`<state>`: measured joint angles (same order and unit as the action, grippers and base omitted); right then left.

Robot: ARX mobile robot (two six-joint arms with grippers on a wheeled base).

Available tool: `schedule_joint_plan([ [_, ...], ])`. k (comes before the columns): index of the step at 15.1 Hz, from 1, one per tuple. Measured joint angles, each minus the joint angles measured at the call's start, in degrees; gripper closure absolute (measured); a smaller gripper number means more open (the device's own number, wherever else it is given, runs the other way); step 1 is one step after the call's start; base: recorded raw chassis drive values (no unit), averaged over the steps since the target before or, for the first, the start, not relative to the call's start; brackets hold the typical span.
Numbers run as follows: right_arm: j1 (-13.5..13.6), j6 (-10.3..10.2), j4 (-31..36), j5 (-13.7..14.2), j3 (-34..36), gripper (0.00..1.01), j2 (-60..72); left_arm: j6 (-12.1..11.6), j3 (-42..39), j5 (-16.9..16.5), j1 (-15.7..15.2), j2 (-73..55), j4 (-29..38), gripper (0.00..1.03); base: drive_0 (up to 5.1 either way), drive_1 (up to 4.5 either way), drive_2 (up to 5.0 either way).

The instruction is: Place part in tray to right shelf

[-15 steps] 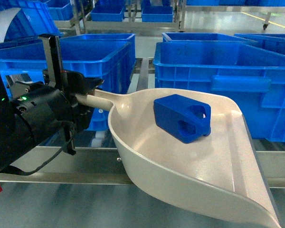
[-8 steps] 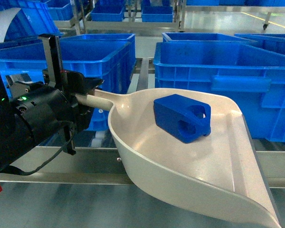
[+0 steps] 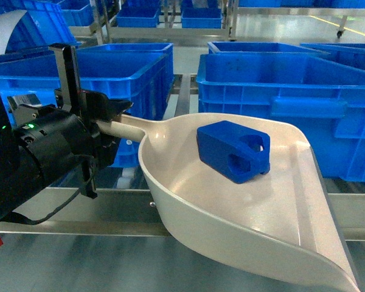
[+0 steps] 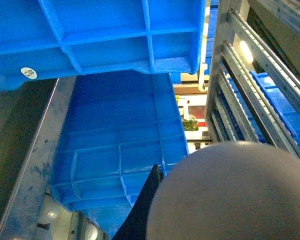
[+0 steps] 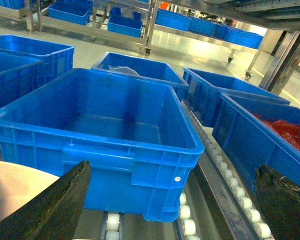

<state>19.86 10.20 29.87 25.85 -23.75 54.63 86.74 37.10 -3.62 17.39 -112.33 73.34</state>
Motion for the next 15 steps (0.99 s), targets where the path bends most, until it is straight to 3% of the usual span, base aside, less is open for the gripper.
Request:
schedule_joint_plan([
  [13,0.0,0.0,0.0,0.0,0.0,0.03,0.0,0.0,0.0,0.0,0.0,0.0,-0.02,0.91,0.0,0.0,0.0],
  [14,0.0,0.0,0.0,0.0,0.0,0.03,0.0,-1.03,0.0,1.75,0.24,1.2,-2.51,0.91,0.0,0.0,0.0],
  [15,0.0,0.0,0.0,-0.02,0.0,0.03,0.0,-4.42,-0.63,4.11,0.61,3.32,-2.03,0.91,0.0,0.0,0.0],
])
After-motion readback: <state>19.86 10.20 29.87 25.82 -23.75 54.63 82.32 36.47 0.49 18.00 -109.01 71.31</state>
